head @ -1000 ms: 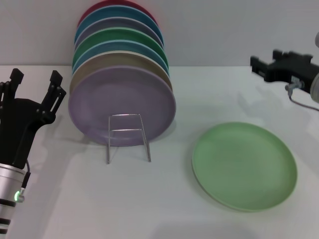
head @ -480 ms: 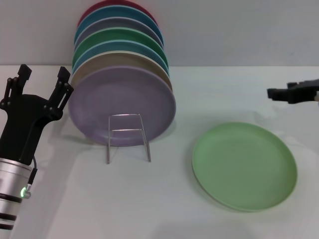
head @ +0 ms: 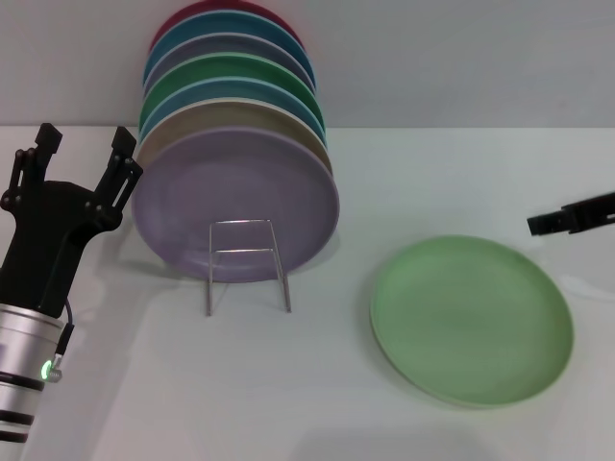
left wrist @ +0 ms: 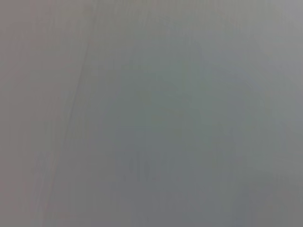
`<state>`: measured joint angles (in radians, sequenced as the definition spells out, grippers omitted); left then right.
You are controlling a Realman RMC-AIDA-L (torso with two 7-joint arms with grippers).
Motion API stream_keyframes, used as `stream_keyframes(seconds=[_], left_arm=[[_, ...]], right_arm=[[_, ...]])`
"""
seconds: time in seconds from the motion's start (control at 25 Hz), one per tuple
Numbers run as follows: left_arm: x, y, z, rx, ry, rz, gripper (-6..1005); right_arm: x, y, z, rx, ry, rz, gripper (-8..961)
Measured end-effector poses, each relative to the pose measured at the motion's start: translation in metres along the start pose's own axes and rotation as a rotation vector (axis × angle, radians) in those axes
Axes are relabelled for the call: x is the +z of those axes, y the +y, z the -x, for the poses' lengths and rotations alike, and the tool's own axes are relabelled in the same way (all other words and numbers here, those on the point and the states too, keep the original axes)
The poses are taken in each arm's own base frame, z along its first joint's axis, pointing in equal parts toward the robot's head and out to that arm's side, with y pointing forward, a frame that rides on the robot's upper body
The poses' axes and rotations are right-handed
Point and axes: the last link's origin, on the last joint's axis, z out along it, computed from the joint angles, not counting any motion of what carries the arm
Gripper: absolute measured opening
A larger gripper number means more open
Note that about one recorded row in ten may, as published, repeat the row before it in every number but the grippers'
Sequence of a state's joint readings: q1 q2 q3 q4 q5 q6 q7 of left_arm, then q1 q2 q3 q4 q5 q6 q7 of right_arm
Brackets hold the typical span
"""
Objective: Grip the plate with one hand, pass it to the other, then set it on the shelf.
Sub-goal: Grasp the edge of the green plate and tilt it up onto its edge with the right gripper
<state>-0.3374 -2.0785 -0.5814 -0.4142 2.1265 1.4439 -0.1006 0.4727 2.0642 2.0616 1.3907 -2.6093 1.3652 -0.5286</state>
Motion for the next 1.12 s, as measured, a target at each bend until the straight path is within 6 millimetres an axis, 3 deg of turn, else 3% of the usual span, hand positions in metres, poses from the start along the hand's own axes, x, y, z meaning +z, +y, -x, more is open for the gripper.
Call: stream_keyframes(seconds=[0.52,1.12], left_arm=[[0.0,-0.001,0.001,0.004,-0.006,-0.003,831],[0.0,-0.002,0.001,0.006,-0.005,-0.001,827]], right_arm=[[0.024,-0.007,-0.011,0.086,0.141,0.039,583],[0.04,-0.011,-0.024,0.112,0.185,0.037,548]])
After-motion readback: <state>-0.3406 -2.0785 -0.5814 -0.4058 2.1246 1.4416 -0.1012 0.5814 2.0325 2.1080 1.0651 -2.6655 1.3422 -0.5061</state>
